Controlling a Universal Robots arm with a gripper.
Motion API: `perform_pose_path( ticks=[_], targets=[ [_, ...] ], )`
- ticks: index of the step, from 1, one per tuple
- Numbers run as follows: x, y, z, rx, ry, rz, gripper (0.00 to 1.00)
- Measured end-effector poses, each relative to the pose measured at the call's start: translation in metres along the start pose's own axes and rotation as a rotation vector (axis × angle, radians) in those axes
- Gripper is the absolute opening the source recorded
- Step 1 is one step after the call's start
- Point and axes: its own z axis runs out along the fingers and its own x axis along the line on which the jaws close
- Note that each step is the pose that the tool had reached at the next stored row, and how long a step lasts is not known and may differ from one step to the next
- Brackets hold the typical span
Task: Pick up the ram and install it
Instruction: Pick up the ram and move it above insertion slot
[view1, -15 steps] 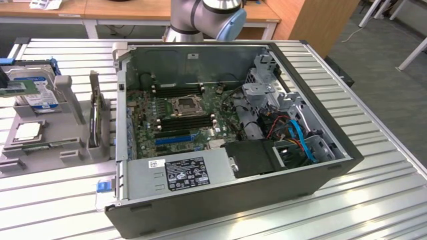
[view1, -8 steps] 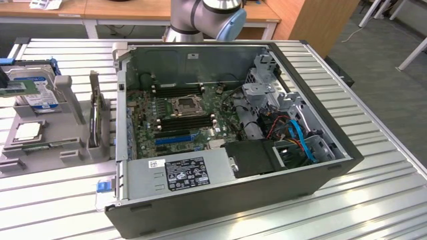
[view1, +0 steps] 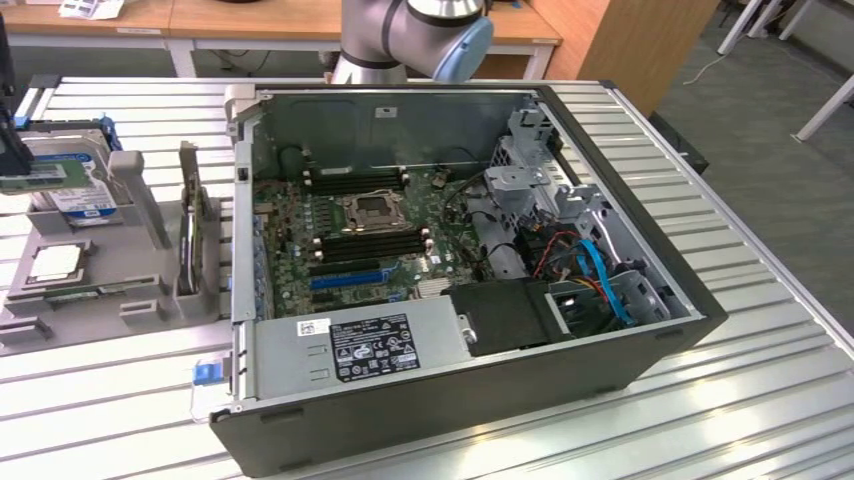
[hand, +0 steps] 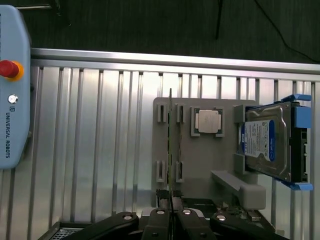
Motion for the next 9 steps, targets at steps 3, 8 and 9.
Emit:
perform_pose_path(
  ticks=[3,8,9],
  targets=[
    [0.0,-0.0055,-0.0003,0.0,0.0,0.0,0.12],
    [0.0,-0.0155,-0.0009,-0.0001,0.0,0.0,0.12],
    [0.0,-0.0176,-0.001,-0.0001,-0.0001,0.0,0.12]
  ],
)
